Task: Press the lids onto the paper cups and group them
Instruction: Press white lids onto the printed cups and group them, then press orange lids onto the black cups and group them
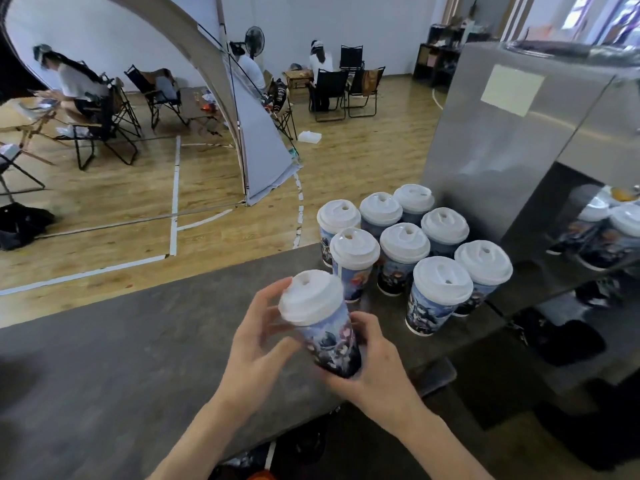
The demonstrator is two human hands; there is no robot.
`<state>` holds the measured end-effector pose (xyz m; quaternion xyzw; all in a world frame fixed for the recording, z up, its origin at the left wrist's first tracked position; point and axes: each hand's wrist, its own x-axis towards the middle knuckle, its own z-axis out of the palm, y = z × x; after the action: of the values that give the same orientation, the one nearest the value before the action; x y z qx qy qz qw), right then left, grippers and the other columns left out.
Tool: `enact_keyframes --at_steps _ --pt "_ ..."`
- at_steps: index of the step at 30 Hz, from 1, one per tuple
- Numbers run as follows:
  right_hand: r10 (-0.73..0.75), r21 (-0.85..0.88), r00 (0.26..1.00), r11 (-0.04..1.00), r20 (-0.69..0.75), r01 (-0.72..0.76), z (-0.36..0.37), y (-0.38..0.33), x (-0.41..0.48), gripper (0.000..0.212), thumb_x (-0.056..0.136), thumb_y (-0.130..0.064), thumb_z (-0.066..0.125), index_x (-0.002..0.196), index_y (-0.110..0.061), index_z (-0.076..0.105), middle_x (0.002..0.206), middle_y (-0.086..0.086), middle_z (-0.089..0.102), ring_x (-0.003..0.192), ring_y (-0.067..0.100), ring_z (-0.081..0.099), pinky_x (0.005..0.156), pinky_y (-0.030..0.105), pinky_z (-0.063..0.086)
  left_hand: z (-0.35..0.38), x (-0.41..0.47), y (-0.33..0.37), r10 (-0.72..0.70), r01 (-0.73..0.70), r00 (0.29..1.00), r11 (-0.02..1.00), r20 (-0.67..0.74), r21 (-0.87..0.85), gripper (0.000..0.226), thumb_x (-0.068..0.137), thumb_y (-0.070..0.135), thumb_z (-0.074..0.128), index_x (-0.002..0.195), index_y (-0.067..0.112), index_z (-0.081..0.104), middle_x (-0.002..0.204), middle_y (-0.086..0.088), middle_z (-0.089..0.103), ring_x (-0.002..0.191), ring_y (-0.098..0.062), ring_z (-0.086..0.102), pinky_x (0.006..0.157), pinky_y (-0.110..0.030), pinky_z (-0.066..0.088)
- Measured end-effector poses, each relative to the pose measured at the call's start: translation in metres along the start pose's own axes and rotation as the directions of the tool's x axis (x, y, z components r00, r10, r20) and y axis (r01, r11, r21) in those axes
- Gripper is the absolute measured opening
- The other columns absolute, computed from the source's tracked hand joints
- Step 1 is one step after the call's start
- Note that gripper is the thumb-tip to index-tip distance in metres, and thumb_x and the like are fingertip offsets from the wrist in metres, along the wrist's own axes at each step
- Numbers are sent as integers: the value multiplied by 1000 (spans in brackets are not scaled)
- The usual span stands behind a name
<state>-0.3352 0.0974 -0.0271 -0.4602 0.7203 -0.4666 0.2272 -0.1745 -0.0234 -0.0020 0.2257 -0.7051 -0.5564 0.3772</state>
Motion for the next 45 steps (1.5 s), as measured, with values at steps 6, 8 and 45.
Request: enact_keyframes --at_steps 6,8,45 --pt "54 -29 959 997 -277 -65 -2 47 1 79 65 -26 97 127 -34 49 124 -14 59 115 -3 58 93 6 44 58 13 -17 -8 -17 991 983 133 185 95 83 22 87 152 38 25 150 29 42 134 3 48 101 -12 46" --pt "64 -16 935 997 -349 -74 -3 58 7 82 66 -16 98 132 -26 50 128 -11 57 119 -7 51 93 -4 34 71 21 -29 -48 26 990 986 130 165 95 81 19 88 151 39 26 148 26 42 132 4 50 101 -14 48" --pt "-90 27 992 996 93 88 131 -5 -2 52 79 2 84 127 -6 65 121 3 62 114 22 62 98 -2 35 -101 -113 -71 -29 435 808 702 -588 564 30 97 23 65 127 26 59 128 17 55 123 1 48 110 -26 38"
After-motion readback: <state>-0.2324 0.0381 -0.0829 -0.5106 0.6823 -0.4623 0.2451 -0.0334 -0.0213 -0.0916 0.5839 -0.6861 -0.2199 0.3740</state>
